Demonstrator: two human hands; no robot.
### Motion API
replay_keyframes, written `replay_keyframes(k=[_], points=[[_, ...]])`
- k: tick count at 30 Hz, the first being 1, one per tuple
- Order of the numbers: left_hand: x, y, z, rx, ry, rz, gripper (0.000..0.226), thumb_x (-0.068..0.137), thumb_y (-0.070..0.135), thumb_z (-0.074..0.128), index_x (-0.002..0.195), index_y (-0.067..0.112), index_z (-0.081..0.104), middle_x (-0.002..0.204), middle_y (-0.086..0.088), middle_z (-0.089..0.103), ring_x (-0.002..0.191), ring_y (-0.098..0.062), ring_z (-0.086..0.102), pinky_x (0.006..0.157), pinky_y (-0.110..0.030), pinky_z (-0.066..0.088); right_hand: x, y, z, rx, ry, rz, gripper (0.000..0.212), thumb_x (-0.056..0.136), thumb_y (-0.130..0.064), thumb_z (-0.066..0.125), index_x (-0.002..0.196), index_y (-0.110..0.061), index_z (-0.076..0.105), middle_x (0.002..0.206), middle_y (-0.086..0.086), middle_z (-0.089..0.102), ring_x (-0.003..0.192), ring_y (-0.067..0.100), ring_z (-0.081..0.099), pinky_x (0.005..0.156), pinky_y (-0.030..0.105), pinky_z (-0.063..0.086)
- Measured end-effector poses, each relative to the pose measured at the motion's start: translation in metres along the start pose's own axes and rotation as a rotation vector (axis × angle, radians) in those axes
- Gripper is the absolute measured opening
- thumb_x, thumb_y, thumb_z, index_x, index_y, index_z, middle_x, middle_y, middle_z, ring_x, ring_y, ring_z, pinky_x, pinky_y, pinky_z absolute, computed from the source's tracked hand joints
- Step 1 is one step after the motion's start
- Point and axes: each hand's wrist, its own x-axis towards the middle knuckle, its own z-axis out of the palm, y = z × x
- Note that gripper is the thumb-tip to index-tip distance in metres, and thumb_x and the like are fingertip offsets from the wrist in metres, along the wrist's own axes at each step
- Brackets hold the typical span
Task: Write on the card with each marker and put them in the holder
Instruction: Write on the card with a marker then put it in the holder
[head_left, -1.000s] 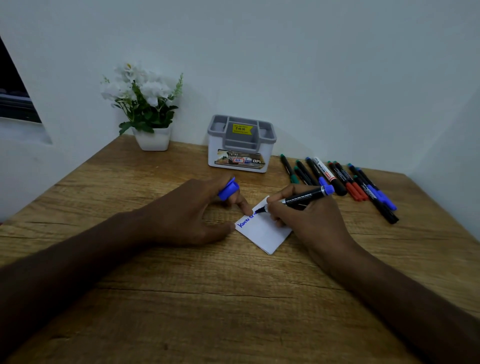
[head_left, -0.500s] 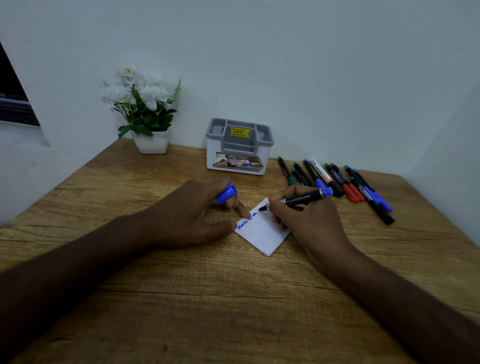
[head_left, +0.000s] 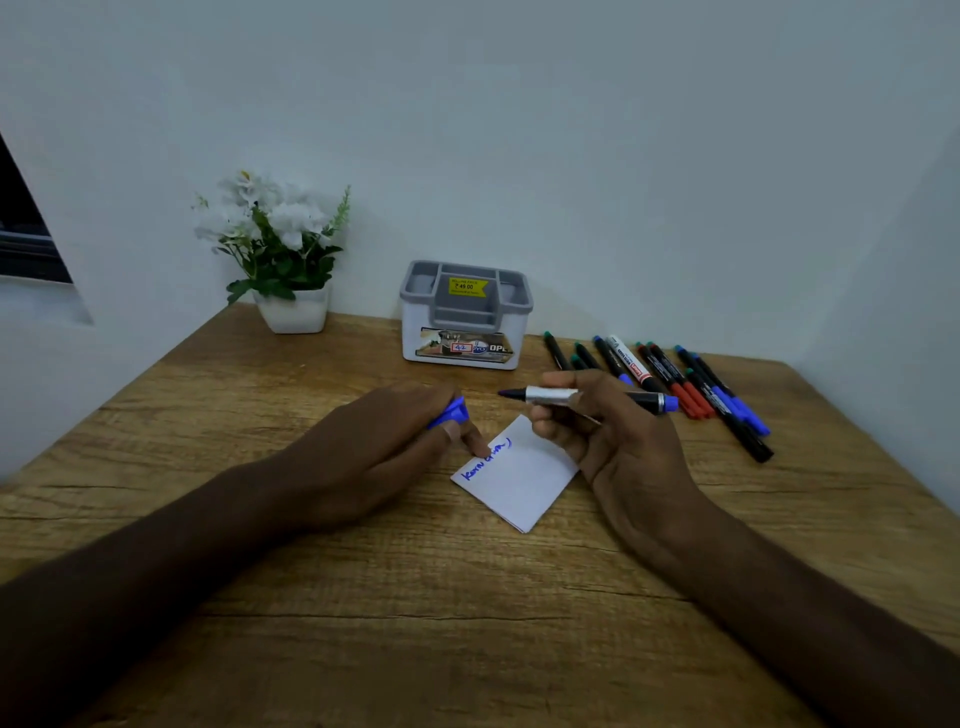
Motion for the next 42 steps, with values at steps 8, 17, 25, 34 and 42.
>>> replay_keyframes(k=[8,17,25,34,42], points=[[0.004,0.002,0.001,0.126,0.005,0.058,0.047,0.099,0.068,0.022,0.113,0.038,0.055,0.093,0.018,0.057,0.089,0.0,0.052,0.073,-0.025,0.046,-0.001,0.006,-0.002,-0.222,-0.036,-0.071,0.016,0.1,0.0,0.065,0.088,-0.006,0.074,0.082,0.025,0.076,0.067,0.029,0.071,0.066,0.034,0.062],[0.004,0.005,0.001,0.142,0.082,0.052,0.044,0.097,0.066,0.037,0.109,0.037,0.066,0.09,0.016,0.065,0.082,-0.003,0.057,0.068,-0.035,0.051,-0.005,0.01,-0.002,-0.485,-0.13,-0.114,0.028,0.087,-0.027,0.078,0.105,-0.005,0.08,0.084,0.013,0.082,0.078,0.023,0.08,0.078,0.032,0.066],[0.005,0.011,0.011,0.181,0.22,0.045,0.039,0.1,0.051,0.045,0.106,0.025,0.075,0.088,0.008,0.07,0.079,-0.009,0.059,0.069,-0.036,0.05,0.0,0.013,0.002,-0.493,-0.123,-0.107,0.022,0.095,-0.022,0.077,0.106,-0.004,0.08,0.086,0.013,0.083,0.078,0.025,0.08,0.079,0.034,0.066],[0.008,0.006,0.006,0.047,0.191,0.065,0.042,0.098,0.062,0.038,0.099,0.033,0.069,0.081,0.015,0.068,0.074,-0.005,0.061,0.062,-0.02,0.042,-0.005,-0.002,0.0,-0.796,-0.132,-0.196,0.022,0.086,-0.044,0.085,0.099,-0.027,0.081,0.089,-0.01,0.083,0.086,0.002,0.078,0.079,0.024,0.064],[0.006,0.005,0.004,-0.181,0.262,-0.044,0.019,0.107,0.03,0.054,0.122,0.031,0.065,0.097,0.026,0.076,0.091,0.006,0.07,0.073,-0.013,0.049,-0.006,-0.003,-0.027,-1.445,-0.441,-0.406,0.044,0.095,-0.06,0.066,0.131,-0.037,0.074,0.131,-0.016,0.065,0.124,0.001,0.054,0.098,0.023,0.047]])
